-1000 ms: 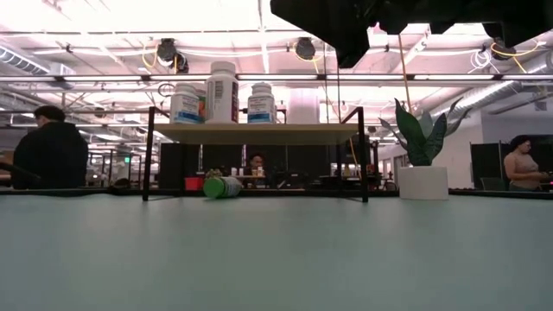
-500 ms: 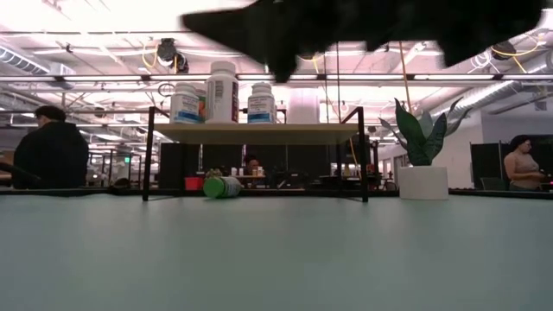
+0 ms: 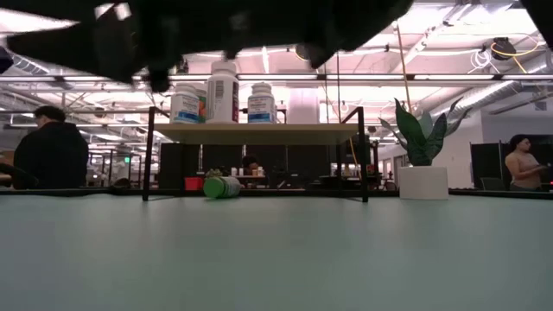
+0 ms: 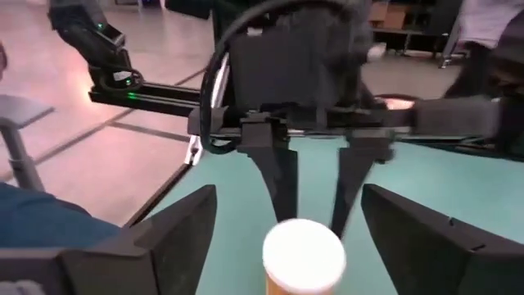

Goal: Pick and place medicine bottles onto shelf by color
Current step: Put the orange medicine bottle on the shelf

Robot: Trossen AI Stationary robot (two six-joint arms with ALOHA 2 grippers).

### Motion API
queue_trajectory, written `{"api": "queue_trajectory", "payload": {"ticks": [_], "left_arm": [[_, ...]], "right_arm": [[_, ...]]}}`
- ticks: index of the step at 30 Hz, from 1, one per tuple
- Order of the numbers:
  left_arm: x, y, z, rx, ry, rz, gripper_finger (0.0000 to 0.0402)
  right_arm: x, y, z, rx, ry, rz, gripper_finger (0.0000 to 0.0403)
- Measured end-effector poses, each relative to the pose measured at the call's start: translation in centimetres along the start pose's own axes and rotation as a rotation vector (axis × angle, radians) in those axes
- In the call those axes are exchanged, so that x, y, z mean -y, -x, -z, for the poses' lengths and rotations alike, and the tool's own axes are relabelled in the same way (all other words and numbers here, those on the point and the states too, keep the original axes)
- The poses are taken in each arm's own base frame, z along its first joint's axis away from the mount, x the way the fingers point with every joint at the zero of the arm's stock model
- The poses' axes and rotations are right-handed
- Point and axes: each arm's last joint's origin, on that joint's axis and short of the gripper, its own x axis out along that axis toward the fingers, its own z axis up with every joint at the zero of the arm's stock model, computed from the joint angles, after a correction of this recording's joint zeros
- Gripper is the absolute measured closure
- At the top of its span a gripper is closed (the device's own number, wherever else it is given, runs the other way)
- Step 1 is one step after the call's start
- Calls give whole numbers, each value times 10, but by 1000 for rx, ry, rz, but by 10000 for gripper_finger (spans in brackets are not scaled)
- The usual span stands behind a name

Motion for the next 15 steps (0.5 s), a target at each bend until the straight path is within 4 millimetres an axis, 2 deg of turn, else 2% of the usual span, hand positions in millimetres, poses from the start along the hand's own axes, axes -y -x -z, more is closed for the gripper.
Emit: {"api": "queue_trajectory", "payload": {"ticks": [6,15], "left_arm": [[-2,-2,-2,0,11,-6,266],[-2,-2,-3,6,25,-10,266]], "right_arm": [[6,-24,23,-37,-46,7,79],[13,-26,22,-80,-119,1,79]]}}
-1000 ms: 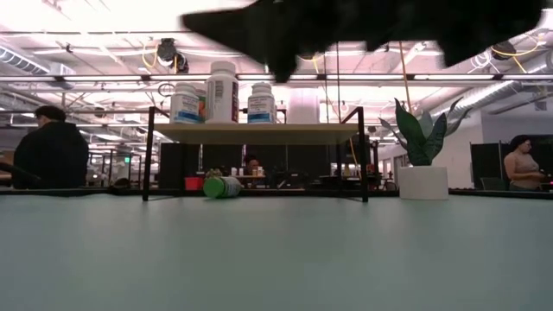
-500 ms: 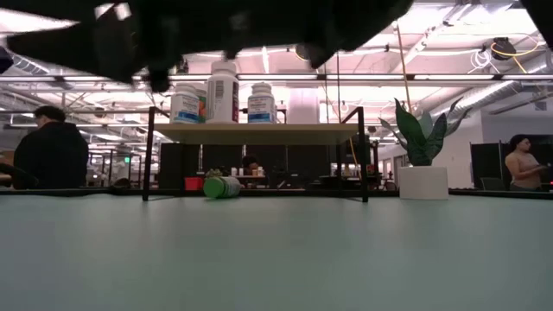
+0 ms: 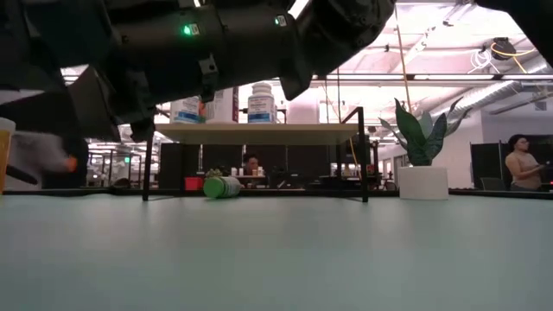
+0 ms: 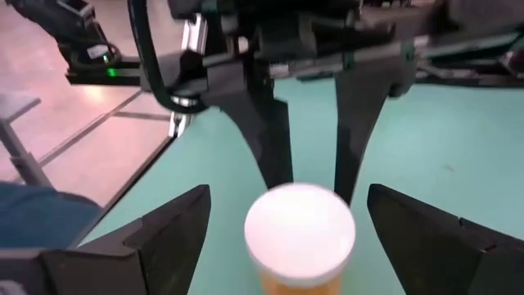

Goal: Pick and place medicine bottles onto shelf by color
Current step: Put the orange medicine bottle on the shelf

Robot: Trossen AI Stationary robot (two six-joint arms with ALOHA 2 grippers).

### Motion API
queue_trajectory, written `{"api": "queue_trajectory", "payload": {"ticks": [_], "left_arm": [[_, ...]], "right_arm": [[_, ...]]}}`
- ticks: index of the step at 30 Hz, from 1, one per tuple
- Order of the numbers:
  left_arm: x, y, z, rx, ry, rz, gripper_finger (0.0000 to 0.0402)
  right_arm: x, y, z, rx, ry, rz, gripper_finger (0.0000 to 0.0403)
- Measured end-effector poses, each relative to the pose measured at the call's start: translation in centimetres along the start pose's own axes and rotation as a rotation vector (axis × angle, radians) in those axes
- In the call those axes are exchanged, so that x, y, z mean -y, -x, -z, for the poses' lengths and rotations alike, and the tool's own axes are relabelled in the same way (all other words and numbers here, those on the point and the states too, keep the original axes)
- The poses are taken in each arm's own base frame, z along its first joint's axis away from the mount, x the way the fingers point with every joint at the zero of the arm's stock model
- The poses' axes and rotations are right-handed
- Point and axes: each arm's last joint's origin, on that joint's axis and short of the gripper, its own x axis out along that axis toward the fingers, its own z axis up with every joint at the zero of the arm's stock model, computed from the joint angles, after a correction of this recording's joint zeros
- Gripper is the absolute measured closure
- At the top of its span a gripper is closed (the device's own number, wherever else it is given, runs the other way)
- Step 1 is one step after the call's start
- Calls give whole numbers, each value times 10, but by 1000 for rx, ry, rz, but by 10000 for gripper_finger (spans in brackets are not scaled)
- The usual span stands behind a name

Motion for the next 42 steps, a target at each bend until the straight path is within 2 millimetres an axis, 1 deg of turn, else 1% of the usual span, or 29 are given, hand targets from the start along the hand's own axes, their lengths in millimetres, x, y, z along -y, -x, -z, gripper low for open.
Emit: {"api": "queue_trajectory", "payload": {"ticks": [10,15,25,33,38,42], "left_arm": [[0,0,0,0,9,-1,265],[0,0,0,0,13,-1,265],[-1,0,-1,22,40,-22,265],[-1,0,-1,37,48,-34,265],[-1,0,-1,37,53,-35,265],[-1,0,-1,38,114,-36,265]], "right_arm": [[6,0,3,-42,-6,-8,80],[6,0,4,-51,53,-10,84],[5,0,6,-66,76,-12,135],[6,0,6,-69,64,-9,159],[8,1,8,-89,59,-4,185],[9,1,8,-91,58,-1,201]]}}
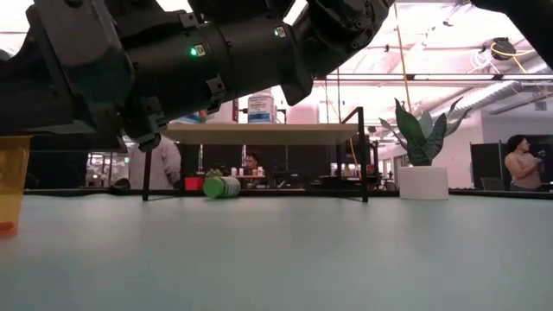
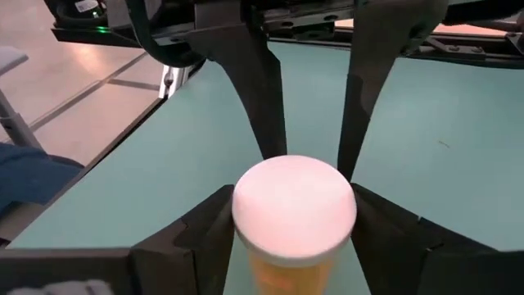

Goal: Pick and place medicine bottles onto shelf by color
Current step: Put the orange medicine bottle on the shelf

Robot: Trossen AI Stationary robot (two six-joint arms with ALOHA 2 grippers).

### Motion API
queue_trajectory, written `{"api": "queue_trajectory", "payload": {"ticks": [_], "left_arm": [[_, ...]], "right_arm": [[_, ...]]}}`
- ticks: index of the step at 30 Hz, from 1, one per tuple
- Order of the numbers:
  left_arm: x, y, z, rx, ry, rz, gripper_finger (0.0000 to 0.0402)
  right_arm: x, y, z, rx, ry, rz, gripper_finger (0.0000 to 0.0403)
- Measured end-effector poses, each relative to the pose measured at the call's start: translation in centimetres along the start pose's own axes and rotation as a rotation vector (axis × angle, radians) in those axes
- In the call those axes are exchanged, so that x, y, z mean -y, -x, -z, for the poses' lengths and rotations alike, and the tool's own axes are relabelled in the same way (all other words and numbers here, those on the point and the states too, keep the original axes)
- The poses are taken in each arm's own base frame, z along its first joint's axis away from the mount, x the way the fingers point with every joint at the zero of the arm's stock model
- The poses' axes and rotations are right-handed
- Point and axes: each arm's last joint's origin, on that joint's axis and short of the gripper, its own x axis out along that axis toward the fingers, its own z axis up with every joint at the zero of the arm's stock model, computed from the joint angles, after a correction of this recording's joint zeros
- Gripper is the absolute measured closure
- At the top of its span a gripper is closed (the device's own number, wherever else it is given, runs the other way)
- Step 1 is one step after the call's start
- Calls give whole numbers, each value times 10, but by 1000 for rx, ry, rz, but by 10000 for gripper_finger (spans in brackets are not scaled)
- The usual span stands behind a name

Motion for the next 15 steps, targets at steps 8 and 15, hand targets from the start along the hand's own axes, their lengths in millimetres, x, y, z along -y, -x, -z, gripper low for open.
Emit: {"api": "queue_trajectory", "payload": {"ticks": [8,15], "left_arm": [[-12,-1,5,-51,113,-108,212],[-27,3,20,-91,165,-247,135]], "right_arm": [[-1,16,-18,-101,-3,8,195],[-5,70,-54,-182,29,14,194]]}}
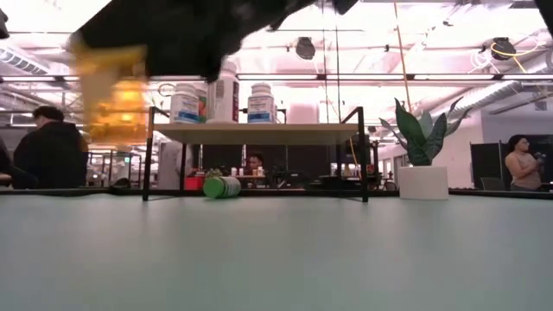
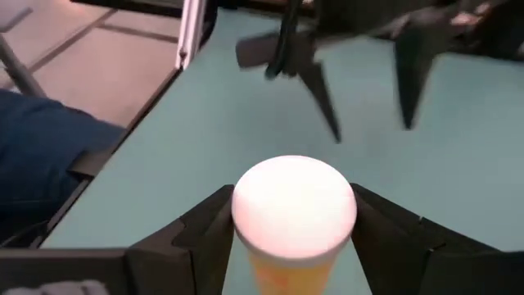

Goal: Pick and place medicine bottles onto shelf by color
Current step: Put the orange medicine bottle on the shelf

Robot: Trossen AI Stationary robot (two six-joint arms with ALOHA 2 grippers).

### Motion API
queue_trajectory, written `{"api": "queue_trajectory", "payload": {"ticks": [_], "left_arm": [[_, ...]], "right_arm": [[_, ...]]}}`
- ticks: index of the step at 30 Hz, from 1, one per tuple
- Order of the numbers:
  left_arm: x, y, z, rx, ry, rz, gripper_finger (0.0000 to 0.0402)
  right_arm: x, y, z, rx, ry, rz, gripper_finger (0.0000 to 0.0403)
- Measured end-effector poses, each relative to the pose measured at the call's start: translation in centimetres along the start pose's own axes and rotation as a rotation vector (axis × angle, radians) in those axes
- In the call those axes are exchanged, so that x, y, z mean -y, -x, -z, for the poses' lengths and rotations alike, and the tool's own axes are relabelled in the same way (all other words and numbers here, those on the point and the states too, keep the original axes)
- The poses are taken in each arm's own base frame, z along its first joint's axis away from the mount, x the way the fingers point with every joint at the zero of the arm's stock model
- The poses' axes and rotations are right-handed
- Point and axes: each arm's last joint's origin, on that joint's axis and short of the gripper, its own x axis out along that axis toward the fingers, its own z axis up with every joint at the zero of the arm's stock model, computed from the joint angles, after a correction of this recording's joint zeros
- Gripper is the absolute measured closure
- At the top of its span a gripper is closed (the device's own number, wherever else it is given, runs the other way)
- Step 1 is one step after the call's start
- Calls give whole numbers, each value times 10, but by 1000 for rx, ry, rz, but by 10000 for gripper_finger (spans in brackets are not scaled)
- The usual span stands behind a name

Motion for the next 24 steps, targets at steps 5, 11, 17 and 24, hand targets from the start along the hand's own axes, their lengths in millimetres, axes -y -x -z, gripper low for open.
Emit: {"api": "queue_trajectory", "payload": {"ticks": [5,11,17,24], "left_arm": [[-3,-7,6,2,17,3,106],[-7,-13,6,-4,29,-16,97],[-8,-16,4,-7,33,-23,96],[-10,-20,-2,-7,32,-34,96]], "right_arm": [[5,67,-19,59,15,134,194],[28,153,-23,115,20,500,193],[81,228,-22,230,-88,759,193],[174,269,1,259,-270,896,193]]}}
